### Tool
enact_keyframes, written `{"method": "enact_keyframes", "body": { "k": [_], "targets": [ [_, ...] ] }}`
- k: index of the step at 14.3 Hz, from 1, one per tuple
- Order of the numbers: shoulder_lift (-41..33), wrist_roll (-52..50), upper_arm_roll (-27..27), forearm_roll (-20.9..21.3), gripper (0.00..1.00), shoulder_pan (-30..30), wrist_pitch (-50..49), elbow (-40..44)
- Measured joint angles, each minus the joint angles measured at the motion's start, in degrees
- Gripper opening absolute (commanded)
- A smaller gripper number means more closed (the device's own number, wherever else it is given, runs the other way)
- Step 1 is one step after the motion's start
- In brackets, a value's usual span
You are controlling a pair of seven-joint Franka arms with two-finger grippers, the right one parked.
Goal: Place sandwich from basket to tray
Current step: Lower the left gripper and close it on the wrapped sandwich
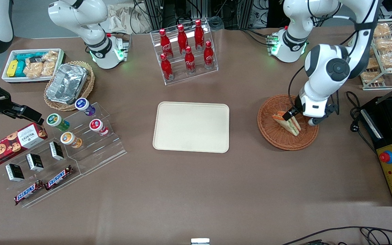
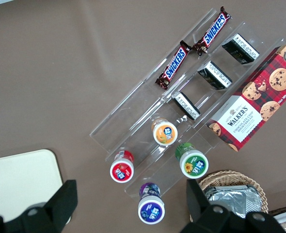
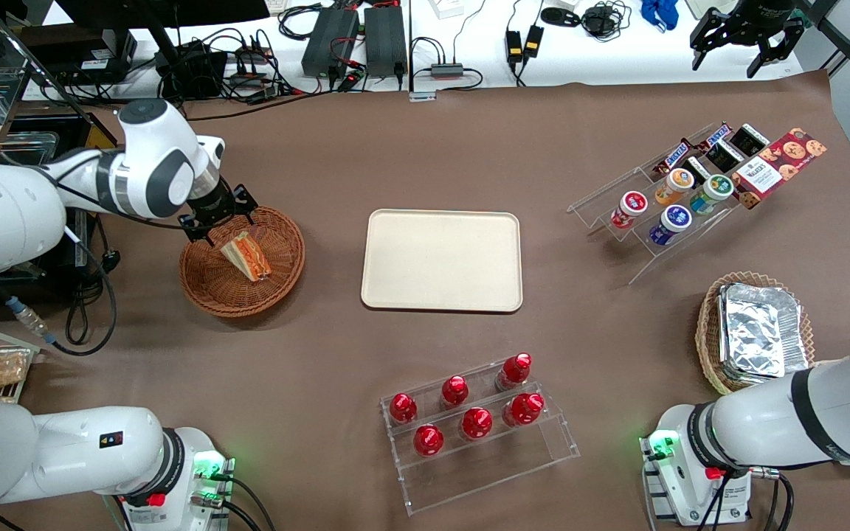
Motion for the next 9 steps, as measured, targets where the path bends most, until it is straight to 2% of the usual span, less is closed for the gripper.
{"method": "enact_keyframes", "body": {
  "k": [8, 9],
  "targets": [
    [4.40, -1.50, -0.34, 0.01, 0.98, -0.01, 7.75, -2.51],
    [4.88, -1.50, -0.35, 0.01, 0.92, -0.01, 8.13, -2.51]
  ]
}}
